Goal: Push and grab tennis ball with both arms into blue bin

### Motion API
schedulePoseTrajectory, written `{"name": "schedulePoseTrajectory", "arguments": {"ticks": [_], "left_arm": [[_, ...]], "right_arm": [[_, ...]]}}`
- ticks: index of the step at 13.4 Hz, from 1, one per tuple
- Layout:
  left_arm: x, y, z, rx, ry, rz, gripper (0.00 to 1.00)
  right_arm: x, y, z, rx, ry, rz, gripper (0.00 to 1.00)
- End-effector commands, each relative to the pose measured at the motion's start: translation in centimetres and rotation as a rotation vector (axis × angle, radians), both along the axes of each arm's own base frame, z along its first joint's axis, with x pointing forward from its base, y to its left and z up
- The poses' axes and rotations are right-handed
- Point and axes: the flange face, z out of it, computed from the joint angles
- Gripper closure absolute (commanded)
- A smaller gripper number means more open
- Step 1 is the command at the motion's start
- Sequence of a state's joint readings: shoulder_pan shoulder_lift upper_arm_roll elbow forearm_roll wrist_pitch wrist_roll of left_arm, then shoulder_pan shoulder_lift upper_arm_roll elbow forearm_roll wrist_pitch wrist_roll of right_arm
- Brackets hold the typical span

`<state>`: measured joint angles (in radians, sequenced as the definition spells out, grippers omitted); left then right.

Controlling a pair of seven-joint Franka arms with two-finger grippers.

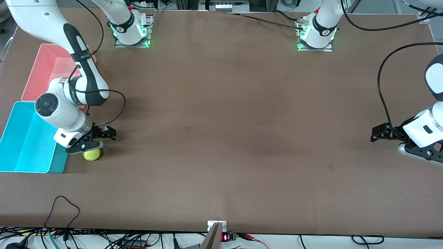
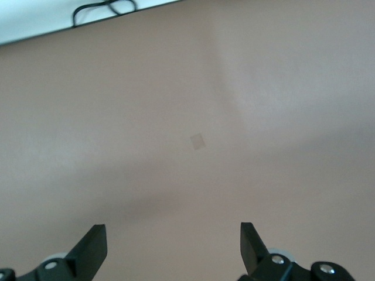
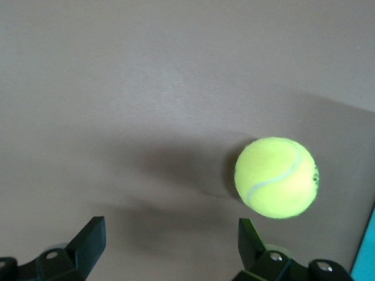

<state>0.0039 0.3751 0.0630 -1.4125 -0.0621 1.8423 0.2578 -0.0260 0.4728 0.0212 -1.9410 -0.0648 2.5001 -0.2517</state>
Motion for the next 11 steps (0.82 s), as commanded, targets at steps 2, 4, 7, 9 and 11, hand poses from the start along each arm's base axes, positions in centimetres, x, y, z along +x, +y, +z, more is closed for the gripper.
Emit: {"name": "schedulePoseTrajectory", "arguments": {"ticks": [2, 4, 7, 9, 11], "left_arm": [[-1.6, -1.5, 3.8, -0.021, -0.006, 0.168, 0.00], [-2.8, -1.3, 6.4, -0.029, -0.019, 0.233, 0.00], [-5.2, -0.2, 8.6, -0.041, 0.041, 0.300, 0.00], [-6.6, -0.5, 9.3, -0.044, 0.085, 0.285, 0.00], [-7.9, -0.6, 9.5, -0.003, 0.095, 0.271, 0.00]], "right_arm": [[1.6, -3.0, -0.7, -0.021, -0.003, 0.130, 0.00], [1.6, -4.2, -0.7, -0.055, 0.005, 0.243, 0.00], [1.8, -5.9, -0.3, -0.120, 0.015, 0.425, 0.00], [2.3, -7.0, 0.5, -0.142, 0.014, 0.595, 0.00], [2.2, -8.2, 0.4, -0.133, 0.014, 0.608, 0.00]]}}
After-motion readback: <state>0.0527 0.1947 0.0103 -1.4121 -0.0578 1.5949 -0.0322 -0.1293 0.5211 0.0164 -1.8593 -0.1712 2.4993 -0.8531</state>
